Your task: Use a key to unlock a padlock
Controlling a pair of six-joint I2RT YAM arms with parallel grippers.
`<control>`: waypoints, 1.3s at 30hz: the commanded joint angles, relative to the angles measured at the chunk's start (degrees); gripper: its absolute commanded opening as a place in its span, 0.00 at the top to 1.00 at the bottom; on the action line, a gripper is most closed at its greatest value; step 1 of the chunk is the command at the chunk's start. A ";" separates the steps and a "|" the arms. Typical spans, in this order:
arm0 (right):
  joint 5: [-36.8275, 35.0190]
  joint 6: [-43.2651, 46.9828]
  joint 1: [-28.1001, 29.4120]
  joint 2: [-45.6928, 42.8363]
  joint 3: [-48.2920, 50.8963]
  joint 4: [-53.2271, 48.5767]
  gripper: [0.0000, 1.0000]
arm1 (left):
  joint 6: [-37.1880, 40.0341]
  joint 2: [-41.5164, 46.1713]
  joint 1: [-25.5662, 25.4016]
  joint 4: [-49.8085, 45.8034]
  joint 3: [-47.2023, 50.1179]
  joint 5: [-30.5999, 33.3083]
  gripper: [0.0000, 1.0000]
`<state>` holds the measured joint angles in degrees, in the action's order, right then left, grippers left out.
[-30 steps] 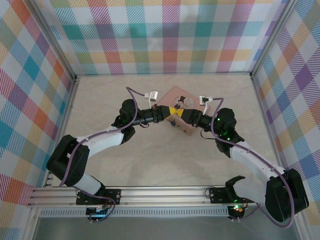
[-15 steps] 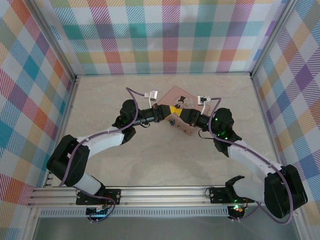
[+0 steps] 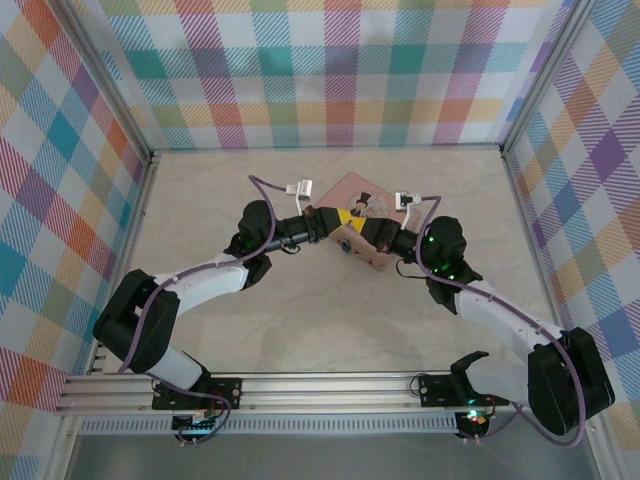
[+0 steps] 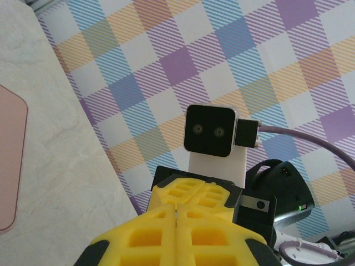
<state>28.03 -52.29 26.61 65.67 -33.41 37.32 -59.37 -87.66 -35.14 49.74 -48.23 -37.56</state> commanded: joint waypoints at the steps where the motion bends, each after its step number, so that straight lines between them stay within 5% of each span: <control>1: -0.08 0.38 0.28 0.09 0.63 2.30 1.00 | -0.49 0.58 -0.64 2.48 0.77 0.29 1.00; 4: -0.08 1.21 0.27 -0.17 0.38 1.50 1.00 | 0.02 0.73 -0.63 1.38 0.81 0.04 1.00; 11: -0.91 6.50 -4.77 -2.74 -3.23 -13.07 1.00 | 4.97 2.38 0.57 -8.07 1.67 2.32 0.64; 16: -5.63 17.37 -9.21 -1.20 -11.28 -29.75 1.00 | 12.24 1.72 0.88 -19.58 1.77 5.91 0.31; 17: -7.89 19.53 -9.64 -0.10 -13.11 -32.58 1.00 | 12.99 1.09 0.93 -19.77 2.47 6.74 0.05; 18: -9.63 21.52 -10.11 1.25 -15.03 -35.06 1.00 | 13.70 0.34 0.91 -19.42 3.18 7.39 0.00; 30: -22.78 30.31 -13.60 27.36 -37.78 -47.70 1.00 | 35.87 -11.02 0.41 -15.37 3.96 12.07 0.00; 39: -22.51 31.91 -13.73 50.54 -61.68 -56.32 1.00 | 38.85 -21.07 0.43 -10.46 -0.52 10.14 0.00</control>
<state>4.91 -22.22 13.08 111.33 -88.47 -13.85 -23.90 -106.63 -34.74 35.29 -46.72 -26.89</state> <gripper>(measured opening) 0.065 0.998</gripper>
